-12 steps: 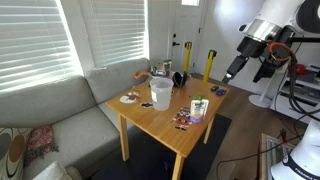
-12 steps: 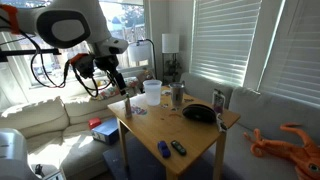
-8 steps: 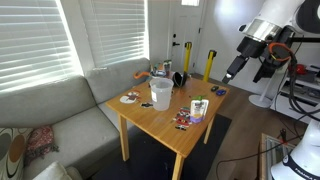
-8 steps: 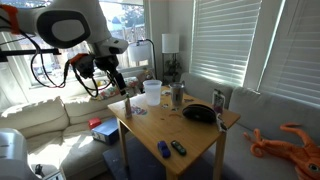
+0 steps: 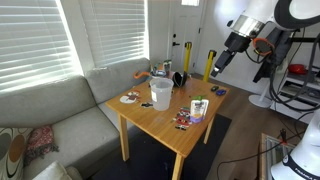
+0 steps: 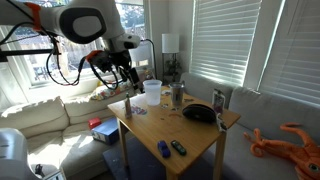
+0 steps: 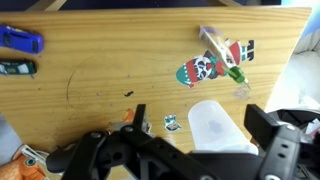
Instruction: Put the silver cup in the clear cup then put the silver spoon on the table.
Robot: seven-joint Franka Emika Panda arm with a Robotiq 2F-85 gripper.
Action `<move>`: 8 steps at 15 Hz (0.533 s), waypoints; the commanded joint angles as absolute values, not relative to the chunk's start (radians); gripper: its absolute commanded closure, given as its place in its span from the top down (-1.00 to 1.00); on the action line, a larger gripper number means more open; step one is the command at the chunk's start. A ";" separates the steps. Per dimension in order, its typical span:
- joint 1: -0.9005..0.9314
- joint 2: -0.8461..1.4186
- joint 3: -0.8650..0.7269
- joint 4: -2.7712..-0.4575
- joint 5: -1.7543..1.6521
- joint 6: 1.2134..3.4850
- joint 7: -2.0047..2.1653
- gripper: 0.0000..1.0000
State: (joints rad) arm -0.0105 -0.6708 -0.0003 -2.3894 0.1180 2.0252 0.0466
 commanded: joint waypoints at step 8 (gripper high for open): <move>0.027 -0.320 0.035 -2.095 -0.057 2.029 -0.098 1.00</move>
